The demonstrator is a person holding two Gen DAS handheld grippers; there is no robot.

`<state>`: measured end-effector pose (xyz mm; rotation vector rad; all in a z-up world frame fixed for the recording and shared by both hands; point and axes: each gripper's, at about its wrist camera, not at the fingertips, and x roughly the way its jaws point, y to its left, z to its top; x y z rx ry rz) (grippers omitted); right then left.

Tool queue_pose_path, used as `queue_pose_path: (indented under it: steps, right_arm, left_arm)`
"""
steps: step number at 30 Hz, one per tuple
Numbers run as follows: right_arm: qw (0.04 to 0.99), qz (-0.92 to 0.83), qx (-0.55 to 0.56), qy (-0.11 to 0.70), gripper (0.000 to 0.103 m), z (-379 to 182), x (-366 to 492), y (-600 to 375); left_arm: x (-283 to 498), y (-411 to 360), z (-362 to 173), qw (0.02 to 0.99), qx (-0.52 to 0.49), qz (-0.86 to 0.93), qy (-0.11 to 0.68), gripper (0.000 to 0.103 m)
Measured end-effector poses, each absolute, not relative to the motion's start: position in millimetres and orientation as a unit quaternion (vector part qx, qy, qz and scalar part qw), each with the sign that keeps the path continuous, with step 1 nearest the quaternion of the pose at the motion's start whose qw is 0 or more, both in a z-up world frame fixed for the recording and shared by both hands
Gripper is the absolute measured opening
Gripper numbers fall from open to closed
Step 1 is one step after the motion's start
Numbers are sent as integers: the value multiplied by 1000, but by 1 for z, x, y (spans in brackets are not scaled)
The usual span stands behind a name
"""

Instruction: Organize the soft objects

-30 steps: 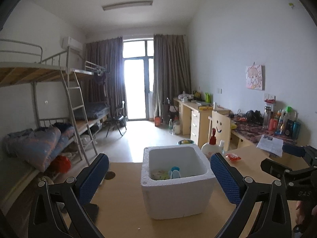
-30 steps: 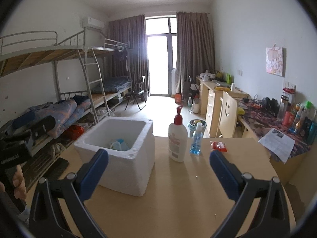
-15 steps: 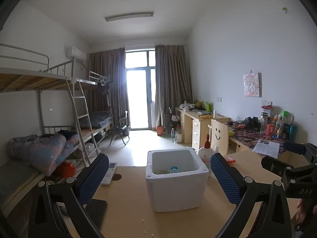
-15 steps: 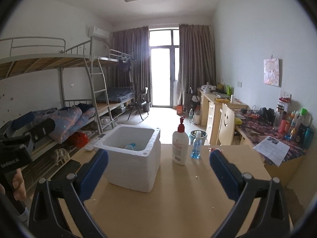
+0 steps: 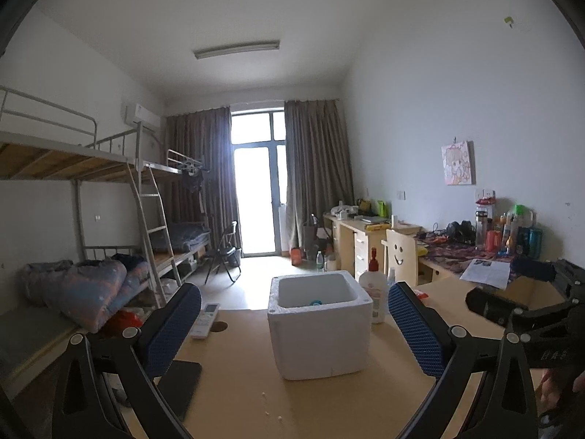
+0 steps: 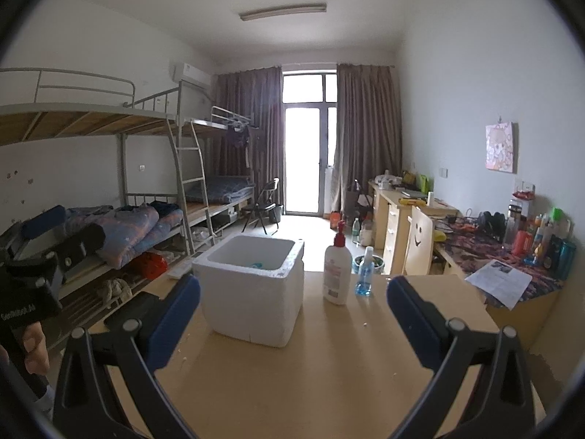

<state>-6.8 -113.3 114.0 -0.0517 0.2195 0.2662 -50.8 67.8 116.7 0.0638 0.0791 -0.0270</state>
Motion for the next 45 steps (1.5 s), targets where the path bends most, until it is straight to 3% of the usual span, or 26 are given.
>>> queue_pose_path:
  steps: [16, 45]
  right_arm:
    - [984, 135, -16, 116, 103, 68, -27, -121]
    - [981, 125, -9, 147, 103, 48, -28, -126]
  left_arm:
    - [-60, 66, 64, 997, 21, 6, 74, 102]
    - [-46, 73, 44, 992, 2, 19, 126, 102]
